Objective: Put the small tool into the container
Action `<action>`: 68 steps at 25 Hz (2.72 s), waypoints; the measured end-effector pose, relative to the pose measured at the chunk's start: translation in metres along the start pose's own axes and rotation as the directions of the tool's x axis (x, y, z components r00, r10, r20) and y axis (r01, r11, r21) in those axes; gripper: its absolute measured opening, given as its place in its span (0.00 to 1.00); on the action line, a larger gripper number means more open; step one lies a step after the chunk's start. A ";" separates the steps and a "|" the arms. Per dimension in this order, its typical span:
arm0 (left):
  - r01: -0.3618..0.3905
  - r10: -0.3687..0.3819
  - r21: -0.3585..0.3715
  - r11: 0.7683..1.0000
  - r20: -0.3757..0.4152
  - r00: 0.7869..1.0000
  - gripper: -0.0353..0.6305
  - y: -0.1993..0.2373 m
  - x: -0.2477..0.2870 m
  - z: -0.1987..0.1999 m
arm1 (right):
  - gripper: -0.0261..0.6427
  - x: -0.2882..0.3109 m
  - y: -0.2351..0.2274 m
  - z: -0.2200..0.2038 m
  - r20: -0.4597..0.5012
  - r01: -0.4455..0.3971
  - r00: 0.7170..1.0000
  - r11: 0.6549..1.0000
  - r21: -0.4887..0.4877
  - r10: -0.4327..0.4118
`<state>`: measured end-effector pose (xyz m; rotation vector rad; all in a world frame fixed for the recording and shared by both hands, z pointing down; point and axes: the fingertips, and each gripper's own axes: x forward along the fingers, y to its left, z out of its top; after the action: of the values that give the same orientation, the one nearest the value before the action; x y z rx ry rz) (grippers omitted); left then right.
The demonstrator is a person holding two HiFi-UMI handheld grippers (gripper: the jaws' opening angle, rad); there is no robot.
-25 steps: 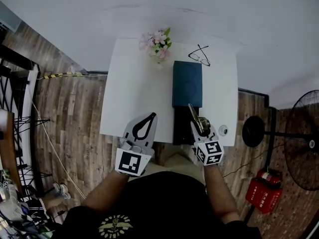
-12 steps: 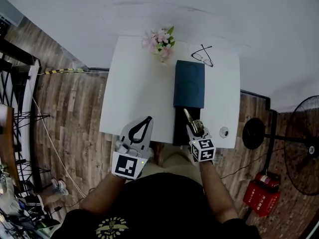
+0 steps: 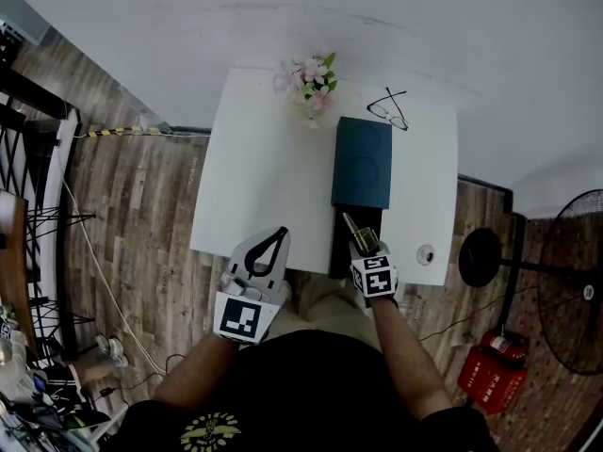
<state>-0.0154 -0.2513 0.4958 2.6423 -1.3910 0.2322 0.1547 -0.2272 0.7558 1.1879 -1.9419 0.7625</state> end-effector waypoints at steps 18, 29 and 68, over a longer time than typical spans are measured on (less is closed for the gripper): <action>-0.003 0.003 0.016 1.000 -0.001 1.000 0.06 0.007 -0.003 0.003 | 0.39 0.018 0.015 -0.007 -0.138 -0.036 0.990 0.998 -0.048 0.029; 0.036 -0.037 0.034 0.999 0.015 0.999 0.06 -0.004 -0.002 0.015 | 0.44 -0.020 -0.016 0.007 -0.014 0.044 0.999 0.999 0.029 -0.043; 0.227 -0.235 0.079 0.971 0.107 0.966 0.06 -0.033 -0.031 0.059 | 0.04 -0.278 0.041 0.137 0.717 0.219 0.662 0.971 0.093 -0.218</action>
<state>-0.0017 -0.2200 0.4300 2.8838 -1.1069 0.1008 0.1670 -0.1841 0.4467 1.8879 -2.3315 0.1346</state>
